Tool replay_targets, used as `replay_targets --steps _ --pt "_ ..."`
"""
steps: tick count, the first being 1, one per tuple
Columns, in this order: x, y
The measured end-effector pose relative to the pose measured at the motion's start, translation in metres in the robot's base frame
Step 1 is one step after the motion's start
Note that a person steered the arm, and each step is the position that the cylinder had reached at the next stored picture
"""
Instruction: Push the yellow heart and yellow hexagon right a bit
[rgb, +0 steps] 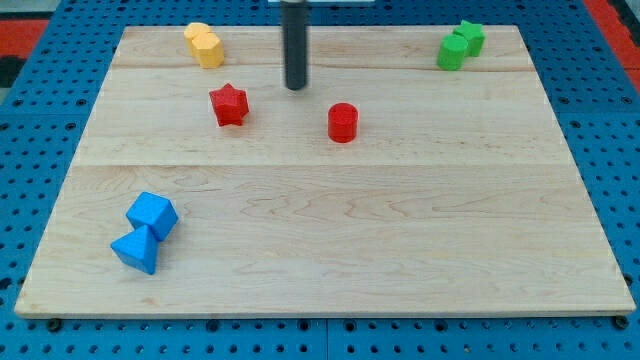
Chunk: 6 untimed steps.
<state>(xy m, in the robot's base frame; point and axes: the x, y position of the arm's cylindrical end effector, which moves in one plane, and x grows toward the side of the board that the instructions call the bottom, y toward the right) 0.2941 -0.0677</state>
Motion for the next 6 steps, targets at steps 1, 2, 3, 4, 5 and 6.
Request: replay_targets --steps 1,2,3,4,5,6 --pt "-0.007 -0.085" --pt "-0.021 -0.164" --pt "-0.067 -0.187" --pt "-0.074 -0.131" --pt "-0.077 -0.083" --pt "-0.081 -0.054"
